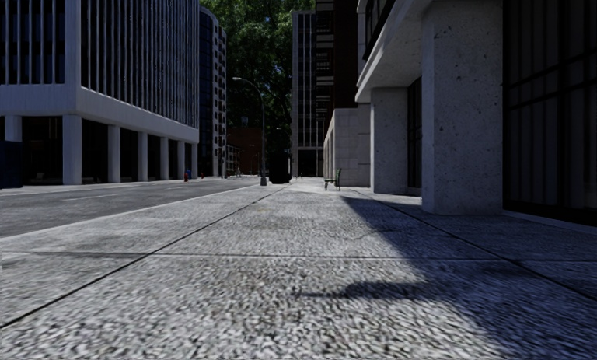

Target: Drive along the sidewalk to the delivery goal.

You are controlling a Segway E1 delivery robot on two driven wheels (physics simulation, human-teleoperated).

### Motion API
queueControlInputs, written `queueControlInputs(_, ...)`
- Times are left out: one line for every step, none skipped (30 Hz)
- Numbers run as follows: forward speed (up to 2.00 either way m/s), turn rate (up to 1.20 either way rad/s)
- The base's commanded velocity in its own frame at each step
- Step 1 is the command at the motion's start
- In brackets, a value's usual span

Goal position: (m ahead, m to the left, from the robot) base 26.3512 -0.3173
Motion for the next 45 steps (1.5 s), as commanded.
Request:
queueControlInputs(2.00,0.00)
queueControlInputs(2.00,0.00)
queueControlInputs(2.00,0.00)
queueControlInputs(2.00,0.00)
queueControlInputs(2.00,0.00)
queueControlInputs(2.00,0.00)
queueControlInputs(2.00,0.00)
queueControlInputs(2.00,0.00)
queueControlInputs(2.00,0.00)
queueControlInputs(2.00,0.00)
queueControlInputs(2.00,0.00)
queueControlInputs(2.00,0.00)
queueControlInputs(2.00,0.00)
queueControlInputs(2.00,0.00)
queueControlInputs(2.00,0.00)
queueControlInputs(2.00,0.00)
queueControlInputs(2.00,0.00)
queueControlInputs(2.00,0.00)
queueControlInputs(2.00,0.00)
queueControlInputs(2.00,0.00)
queueControlInputs(2.00,0.00)
queueControlInputs(2.00,0.00)
queueControlInputs(2.00,0.00)
queueControlInputs(2.00,0.00)
queueControlInputs(2.00,0.00)
queueControlInputs(2.00,0.00)
queueControlInputs(2.00,0.00)
queueControlInputs(2.00,0.00)
queueControlInputs(2.00,0.00)
queueControlInputs(2.00,0.00)
queueControlInputs(2.00,0.00)
queueControlInputs(2.00,0.00)
queueControlInputs(2.00,0.00)
queueControlInputs(2.00,0.00)
queueControlInputs(2.00,0.00)
queueControlInputs(2.00,0.00)
queueControlInputs(2.00,0.00)
queueControlInputs(2.00,0.00)
queueControlInputs(2.00,0.00)
queueControlInputs(2.00,0.00)
queueControlInputs(2.00,0.00)
queueControlInputs(2.00,0.00)
queueControlInputs(2.00,0.00)
queueControlInputs(2.00,0.00)
queueControlInputs(2.00,0.00)
